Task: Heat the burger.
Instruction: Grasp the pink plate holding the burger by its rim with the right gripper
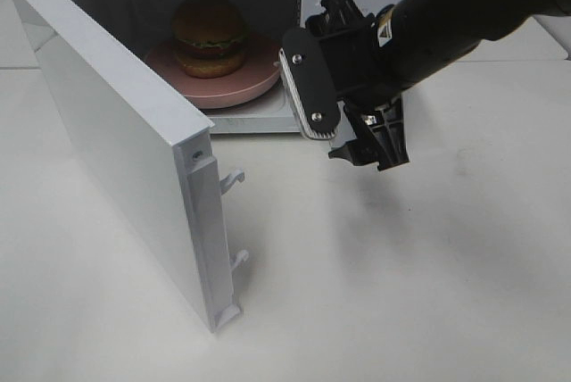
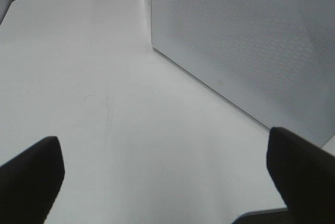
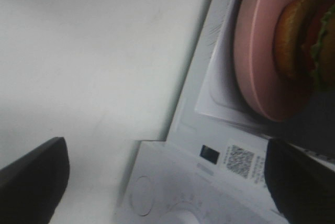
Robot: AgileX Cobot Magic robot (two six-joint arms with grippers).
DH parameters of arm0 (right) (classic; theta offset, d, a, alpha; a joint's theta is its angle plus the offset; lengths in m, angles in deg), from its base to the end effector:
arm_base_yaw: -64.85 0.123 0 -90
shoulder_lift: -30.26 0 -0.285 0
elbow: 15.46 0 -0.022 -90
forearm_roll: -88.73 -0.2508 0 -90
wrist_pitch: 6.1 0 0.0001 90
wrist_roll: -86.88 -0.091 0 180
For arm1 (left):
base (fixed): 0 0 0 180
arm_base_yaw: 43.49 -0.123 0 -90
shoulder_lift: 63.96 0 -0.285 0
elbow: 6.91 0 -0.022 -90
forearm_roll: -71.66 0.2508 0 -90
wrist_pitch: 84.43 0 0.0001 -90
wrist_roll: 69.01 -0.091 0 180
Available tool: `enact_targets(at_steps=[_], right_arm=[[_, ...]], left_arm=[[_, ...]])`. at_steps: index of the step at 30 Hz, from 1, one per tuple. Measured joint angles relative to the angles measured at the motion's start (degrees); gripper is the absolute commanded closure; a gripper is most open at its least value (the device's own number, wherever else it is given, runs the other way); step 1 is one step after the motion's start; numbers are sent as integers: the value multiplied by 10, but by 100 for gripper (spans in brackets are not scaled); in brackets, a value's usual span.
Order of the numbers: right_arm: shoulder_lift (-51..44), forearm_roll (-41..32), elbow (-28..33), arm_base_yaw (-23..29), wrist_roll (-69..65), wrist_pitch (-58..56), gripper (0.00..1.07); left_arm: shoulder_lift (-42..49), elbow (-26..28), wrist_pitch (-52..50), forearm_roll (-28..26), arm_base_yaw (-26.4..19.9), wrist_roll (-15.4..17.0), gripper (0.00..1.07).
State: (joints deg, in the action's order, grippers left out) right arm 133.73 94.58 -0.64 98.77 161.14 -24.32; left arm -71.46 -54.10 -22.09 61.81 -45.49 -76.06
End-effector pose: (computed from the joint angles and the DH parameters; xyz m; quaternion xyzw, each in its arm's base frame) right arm 0.3006 0.1986 0.2347 -0.7743 0.5124 -0.1583 0.3360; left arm -0.0098 -0.0141 0.2826 0.0432 0.8486 -0.0443 0.5255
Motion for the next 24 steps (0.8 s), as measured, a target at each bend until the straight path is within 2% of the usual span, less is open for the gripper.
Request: enact_targets(at_steps=[24], right_arm=[[146, 5, -159, 20, -60, 2, 16]], left_arm=[[0, 0, 0, 0, 0, 0, 7]])
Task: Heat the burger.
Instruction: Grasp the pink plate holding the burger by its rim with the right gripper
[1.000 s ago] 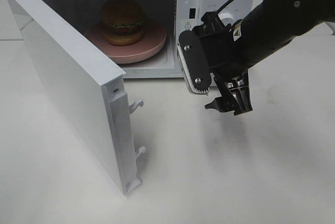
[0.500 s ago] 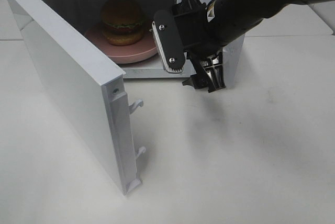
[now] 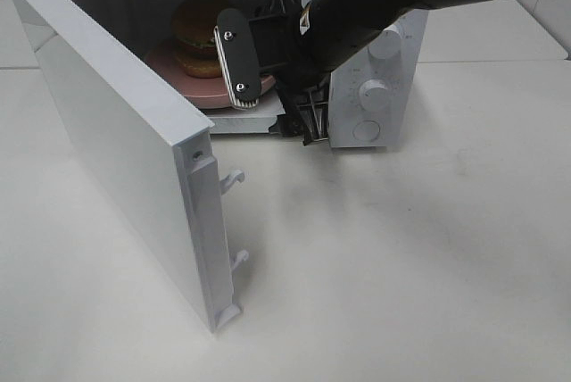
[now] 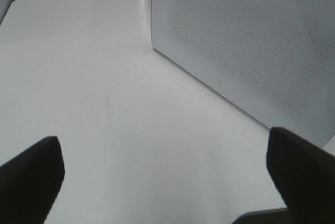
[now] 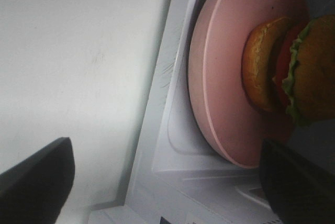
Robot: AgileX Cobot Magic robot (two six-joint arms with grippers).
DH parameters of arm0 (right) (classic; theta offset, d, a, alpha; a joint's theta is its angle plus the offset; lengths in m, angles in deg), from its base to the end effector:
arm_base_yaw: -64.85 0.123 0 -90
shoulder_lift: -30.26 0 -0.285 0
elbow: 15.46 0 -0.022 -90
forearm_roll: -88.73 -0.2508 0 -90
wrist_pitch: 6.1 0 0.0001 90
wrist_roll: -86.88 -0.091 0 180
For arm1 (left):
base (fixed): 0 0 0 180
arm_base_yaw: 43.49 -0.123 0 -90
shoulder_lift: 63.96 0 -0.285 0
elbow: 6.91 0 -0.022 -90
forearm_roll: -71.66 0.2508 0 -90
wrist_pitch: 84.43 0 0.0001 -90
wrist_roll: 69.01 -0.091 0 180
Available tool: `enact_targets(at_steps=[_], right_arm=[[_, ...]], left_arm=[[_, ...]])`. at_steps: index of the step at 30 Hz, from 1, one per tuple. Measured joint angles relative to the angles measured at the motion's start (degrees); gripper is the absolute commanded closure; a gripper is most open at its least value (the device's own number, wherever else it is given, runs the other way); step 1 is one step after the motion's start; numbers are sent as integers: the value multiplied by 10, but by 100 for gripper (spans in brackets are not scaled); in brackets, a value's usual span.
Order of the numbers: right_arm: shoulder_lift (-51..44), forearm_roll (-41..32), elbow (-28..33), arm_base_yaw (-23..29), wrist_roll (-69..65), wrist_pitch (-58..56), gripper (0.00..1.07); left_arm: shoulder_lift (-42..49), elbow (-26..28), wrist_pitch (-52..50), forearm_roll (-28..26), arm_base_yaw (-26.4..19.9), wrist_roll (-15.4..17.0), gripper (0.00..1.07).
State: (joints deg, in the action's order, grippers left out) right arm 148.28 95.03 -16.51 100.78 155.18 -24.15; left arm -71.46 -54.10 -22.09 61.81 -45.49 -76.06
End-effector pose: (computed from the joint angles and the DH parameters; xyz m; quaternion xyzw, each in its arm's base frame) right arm 0.3514 0.2508 0.2162 -0.7538 0.5336 -0.1408 0.3569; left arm -0.0098 -0.0141 0.2826 0.0432 0.8486 -0.0443 0.5255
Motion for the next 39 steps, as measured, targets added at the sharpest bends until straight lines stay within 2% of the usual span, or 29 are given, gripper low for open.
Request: enact_targets(at_steps=[15, 20, 26, 28, 39], right_arm=[[92, 10, -92, 0, -44, -10, 20], [138, 10, -151, 0, -68, -36, 21], [163, 11, -187, 0, -70, -48, 22], [189, 12, -227, 0, -78, -64, 23], [241, 17, -301, 0, -87, -94, 25]], left_arm=[[0, 0, 0, 0, 0, 0, 7], [0, 0, 0, 0, 0, 0, 7], [0, 0, 0, 0, 0, 0, 7], [0, 0, 0, 0, 0, 0, 7], [0, 0, 0, 0, 0, 0, 7]])
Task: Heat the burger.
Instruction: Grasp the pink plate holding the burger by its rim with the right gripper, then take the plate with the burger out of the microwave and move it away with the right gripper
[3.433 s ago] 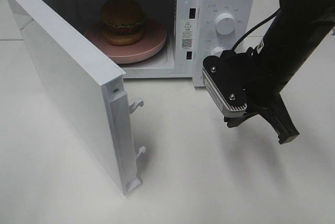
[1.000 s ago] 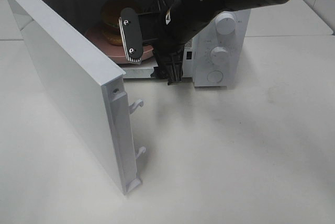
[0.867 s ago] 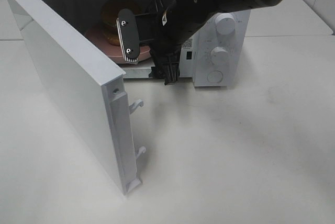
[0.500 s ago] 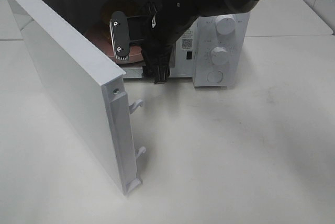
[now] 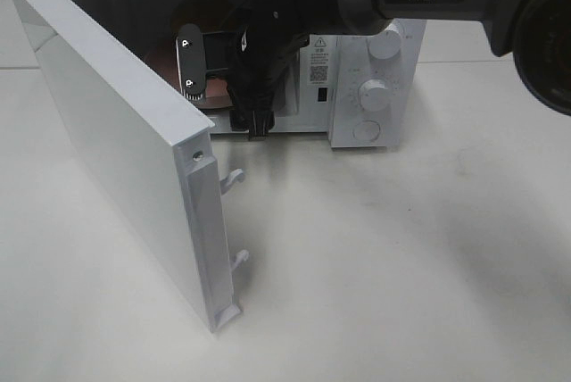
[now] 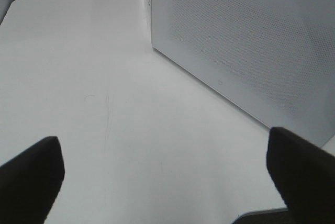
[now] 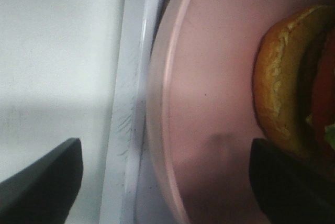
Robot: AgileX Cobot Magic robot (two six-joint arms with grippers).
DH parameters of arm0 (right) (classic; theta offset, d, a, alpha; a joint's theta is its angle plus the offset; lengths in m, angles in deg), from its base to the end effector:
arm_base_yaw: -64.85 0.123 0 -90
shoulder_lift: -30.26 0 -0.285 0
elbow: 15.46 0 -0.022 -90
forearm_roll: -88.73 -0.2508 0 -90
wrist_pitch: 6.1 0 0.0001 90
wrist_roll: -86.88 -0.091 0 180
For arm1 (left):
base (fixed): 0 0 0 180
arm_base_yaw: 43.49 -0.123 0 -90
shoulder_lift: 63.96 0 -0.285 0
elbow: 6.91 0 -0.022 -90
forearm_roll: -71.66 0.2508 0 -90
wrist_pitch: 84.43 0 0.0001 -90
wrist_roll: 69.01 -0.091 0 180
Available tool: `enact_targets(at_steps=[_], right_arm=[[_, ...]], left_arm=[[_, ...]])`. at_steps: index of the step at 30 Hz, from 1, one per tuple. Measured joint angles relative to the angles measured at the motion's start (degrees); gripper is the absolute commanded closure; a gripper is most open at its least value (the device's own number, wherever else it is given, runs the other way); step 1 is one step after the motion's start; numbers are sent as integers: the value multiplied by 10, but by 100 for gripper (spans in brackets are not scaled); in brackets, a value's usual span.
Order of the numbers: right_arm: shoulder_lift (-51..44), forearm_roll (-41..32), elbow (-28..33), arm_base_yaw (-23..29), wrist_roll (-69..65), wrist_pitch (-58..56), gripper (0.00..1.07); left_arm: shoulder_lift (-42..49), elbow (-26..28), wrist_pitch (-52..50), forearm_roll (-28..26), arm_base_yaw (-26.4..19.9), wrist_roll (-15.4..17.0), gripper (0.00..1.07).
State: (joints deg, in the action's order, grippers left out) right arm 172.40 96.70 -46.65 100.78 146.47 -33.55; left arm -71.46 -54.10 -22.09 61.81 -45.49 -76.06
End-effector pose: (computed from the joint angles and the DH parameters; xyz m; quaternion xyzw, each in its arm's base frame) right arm 0.4306 0.3049 0.1610 -0.7215 0.5926 -0.1234 0.3361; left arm -0.0098 -0.0141 0.2826 0.0432 0.8486 -0.0443 0.5255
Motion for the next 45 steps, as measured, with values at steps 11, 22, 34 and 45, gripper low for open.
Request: enact_targets(at_steps=[11, 22, 34, 45], right_arm=[[34, -6, -40, -2, -2, -4, 44], [35, -6, -40, -2, 15, -11, 107], [33, -21, -42, -2, 22, -13, 107], [22, -33, -42, 0, 96, -53, 107]], left_arm=[[0, 0, 0, 0, 0, 0, 7], [0, 0, 0, 0, 0, 0, 7], [0, 0, 0, 0, 0, 0, 7], [0, 0, 0, 0, 0, 0, 7]])
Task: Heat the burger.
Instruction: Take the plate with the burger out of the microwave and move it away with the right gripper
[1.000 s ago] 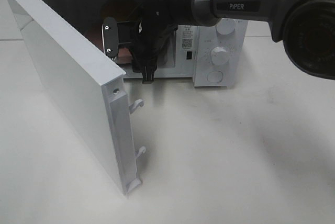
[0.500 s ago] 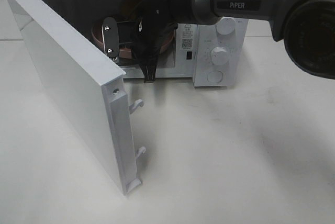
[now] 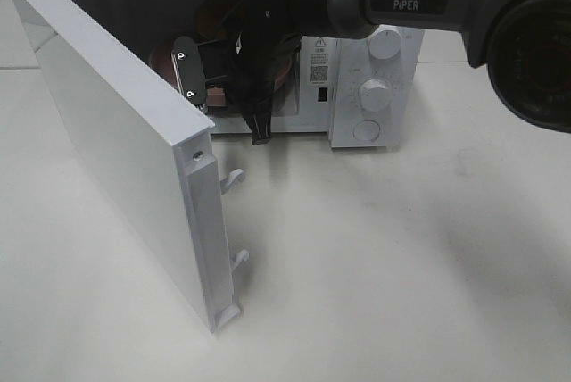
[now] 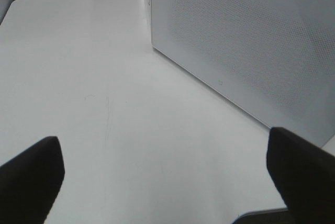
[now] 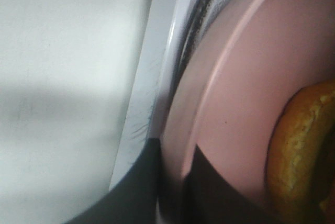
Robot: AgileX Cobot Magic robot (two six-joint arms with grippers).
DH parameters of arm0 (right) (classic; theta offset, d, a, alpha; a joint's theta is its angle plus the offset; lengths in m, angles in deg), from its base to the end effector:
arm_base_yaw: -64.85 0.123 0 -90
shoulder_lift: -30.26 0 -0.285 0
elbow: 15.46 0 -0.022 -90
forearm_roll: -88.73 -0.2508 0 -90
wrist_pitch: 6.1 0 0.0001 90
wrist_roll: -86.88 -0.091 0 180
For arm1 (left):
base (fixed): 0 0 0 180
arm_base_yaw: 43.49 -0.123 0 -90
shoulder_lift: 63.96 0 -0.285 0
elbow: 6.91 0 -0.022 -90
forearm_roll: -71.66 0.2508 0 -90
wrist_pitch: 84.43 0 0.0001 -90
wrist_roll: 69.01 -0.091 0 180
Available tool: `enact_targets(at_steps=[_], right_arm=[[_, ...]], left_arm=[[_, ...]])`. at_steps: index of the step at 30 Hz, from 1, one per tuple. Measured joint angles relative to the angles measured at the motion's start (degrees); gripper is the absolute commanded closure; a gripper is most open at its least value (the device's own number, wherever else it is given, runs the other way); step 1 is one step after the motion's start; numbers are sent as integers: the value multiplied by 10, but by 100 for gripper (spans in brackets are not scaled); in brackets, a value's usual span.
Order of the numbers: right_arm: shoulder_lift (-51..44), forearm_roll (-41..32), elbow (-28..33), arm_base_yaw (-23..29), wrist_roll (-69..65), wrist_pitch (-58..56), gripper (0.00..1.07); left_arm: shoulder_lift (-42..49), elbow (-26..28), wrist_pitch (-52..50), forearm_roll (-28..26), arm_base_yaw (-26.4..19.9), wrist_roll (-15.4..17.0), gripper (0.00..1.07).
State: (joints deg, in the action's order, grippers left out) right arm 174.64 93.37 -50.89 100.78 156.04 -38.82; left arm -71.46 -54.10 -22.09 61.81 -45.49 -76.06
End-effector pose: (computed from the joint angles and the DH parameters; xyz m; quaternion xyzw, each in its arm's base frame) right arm 0.4335 0.3092 0.1571 -0.7644 0.5541 -0.1243 0.3052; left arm -0.0098 -0.0141 0.2826 0.0432 0.8486 -0.0443 0.5255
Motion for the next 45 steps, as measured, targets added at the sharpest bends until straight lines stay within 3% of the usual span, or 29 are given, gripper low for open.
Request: enact_targets(at_steps=[7, 22, 35, 45], right_arm=[[-19, -22, 13, 0, 30, -18, 107], [-119, -77, 208, 0, 171, 115, 107], [-167, -78, 278, 0, 182, 151, 107], [-215, -68, 368, 6, 195, 203, 107]], left_arm=[[0, 0, 0, 0, 0, 0, 7], [0, 0, 0, 0, 0, 0, 7], [0, 0, 0, 0, 0, 0, 7], [0, 0, 0, 0, 0, 0, 7]])
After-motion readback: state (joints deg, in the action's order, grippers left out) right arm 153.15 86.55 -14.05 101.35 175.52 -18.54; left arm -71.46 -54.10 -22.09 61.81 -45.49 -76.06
